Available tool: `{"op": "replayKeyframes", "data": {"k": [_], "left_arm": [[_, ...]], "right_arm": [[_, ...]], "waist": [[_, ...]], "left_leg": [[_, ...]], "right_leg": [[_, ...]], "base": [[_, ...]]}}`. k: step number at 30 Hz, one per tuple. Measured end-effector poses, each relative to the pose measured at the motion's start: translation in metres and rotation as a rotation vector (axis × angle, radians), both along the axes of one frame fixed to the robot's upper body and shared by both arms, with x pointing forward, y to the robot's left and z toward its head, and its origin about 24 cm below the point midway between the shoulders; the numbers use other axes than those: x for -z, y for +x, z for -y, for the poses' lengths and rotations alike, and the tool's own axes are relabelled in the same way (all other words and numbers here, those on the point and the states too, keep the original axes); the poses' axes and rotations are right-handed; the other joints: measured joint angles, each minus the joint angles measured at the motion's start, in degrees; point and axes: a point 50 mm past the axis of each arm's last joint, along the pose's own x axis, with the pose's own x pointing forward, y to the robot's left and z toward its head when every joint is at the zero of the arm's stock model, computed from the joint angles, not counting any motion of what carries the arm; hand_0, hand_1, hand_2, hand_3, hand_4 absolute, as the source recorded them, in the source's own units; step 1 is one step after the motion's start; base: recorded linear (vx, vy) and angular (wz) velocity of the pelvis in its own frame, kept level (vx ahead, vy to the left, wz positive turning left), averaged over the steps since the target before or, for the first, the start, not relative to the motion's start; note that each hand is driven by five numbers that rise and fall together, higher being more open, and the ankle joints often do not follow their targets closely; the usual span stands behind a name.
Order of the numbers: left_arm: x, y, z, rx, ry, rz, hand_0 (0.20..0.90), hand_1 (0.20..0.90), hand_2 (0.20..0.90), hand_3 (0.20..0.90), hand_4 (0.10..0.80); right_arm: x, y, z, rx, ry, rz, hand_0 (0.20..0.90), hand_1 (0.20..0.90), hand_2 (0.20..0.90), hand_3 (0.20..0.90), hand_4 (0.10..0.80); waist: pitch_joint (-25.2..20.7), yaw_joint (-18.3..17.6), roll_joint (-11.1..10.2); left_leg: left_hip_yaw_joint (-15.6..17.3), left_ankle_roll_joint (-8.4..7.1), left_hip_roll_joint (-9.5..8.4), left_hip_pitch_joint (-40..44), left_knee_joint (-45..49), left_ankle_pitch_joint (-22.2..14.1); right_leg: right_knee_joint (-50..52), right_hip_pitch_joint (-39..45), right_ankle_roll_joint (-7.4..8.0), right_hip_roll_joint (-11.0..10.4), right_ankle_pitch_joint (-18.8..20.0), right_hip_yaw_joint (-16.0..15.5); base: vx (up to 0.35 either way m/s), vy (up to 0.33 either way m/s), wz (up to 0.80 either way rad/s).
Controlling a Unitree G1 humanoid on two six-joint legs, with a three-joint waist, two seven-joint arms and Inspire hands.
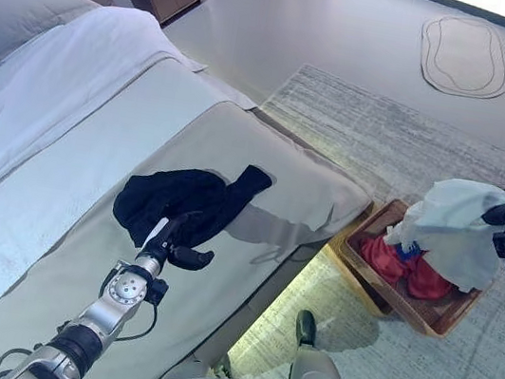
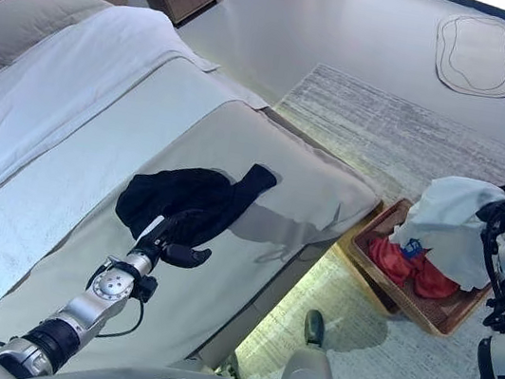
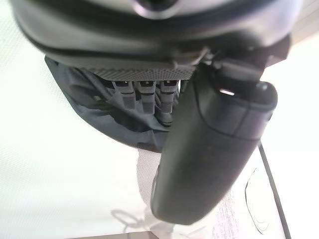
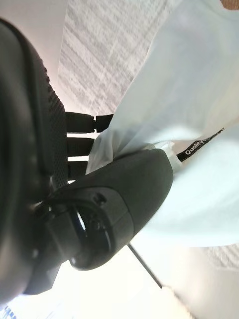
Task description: Pick up the clothes from the bed and place them into the basket
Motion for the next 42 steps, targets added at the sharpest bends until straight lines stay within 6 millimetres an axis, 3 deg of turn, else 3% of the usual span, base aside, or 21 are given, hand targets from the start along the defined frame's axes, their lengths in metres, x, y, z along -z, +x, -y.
{"op": "replayKeyframes", "data": {"k": [1, 8, 27, 29, 35, 42], "left_arm": [[-0.001, 0.001, 0.000, 0.001, 0.000, 0.004, 0.900, 0.900, 0.900, 0.900, 0.800], [-0.002, 0.003, 0.001, 0.003, -0.001, 0.010, 0.900, 0.900, 0.900, 0.900, 0.800], [-0.003, 0.004, 0.001, 0.007, -0.003, 0.011, 0.900, 0.900, 0.900, 0.900, 0.800], [-0.003, 0.004, 0.001, 0.006, -0.003, 0.011, 0.900, 0.900, 0.900, 0.900, 0.800], [-0.003, 0.005, 0.005, -0.027, -0.009, 0.026, 0.900, 0.900, 0.900, 0.900, 0.800], [-0.001, 0.001, -0.004, -0.094, -0.002, 0.030, 0.900, 0.900, 0.900, 0.900, 0.800]], "right_arm": [[0.001, -0.001, 0.002, 0.004, -0.009, -0.007, 0.900, 0.900, 0.900, 0.900, 0.800], [0.001, -0.008, 0.011, 0.055, 0.010, 0.005, 0.900, 0.900, 0.900, 0.900, 0.800], [-0.006, -0.004, 0.008, 0.013, -0.022, 0.039, 0.900, 0.900, 0.900, 0.900, 0.800], [-0.011, 0.001, 0.002, -0.020, -0.031, 0.060, 0.900, 0.900, 0.900, 0.900, 0.800], [-0.030, 0.030, -0.043, -0.257, -0.187, 0.127, 0.900, 0.900, 0.900, 0.900, 0.800], [-0.013, 0.054, -0.093, -0.415, -0.142, 0.146, 0.900, 0.900, 0.900, 0.900, 0.800]], "waist": [[0.2, 0.0, 0.1], [0.9, 0.3, 0.8], [1.1, 0.7, 0.9], [1.1, 0.7, 0.9], [1.3, 2.7, 0.6], [1.1, 7.6, -0.7]], "left_leg": [[0.0, 0.00, 0.00, 0.0, 0.0, 0.0], [-0.1, -0.01, -0.01, -0.1, 0.0, 0.0], [-1.0, -0.01, -0.04, 0.4, 0.0, 0.0], [-1.1, -0.01, -0.04, 0.4, 0.0, 0.0], [-2.7, -0.10, -0.04, 0.8, -0.1, 0.1], [-6.4, -0.14, -0.09, -0.7, 0.0, 0.9]], "right_leg": [[0.0, 0.0, 0.00, 0.0, 0.0, 0.0], [0.0, 0.0, -0.26, -0.1, 0.2, -0.2], [0.0, 1.0, -0.03, -0.2, 0.0, -0.8], [0.0, 1.0, -0.09, -0.2, 0.0, -1.0], [0.0, 2.4, 0.01, -0.6, -0.1, -2.7], [0.3, 2.9, -0.18, -1.2, 0.1, -6.1]], "base": [[0.000, 0.000, 0.00], [-0.020, 0.001, 0.01], [-0.009, 0.002, 0.01], [-0.004, -0.003, 0.03], [-0.019, 0.011, 0.14], [0.007, 0.007, 0.26]]}}
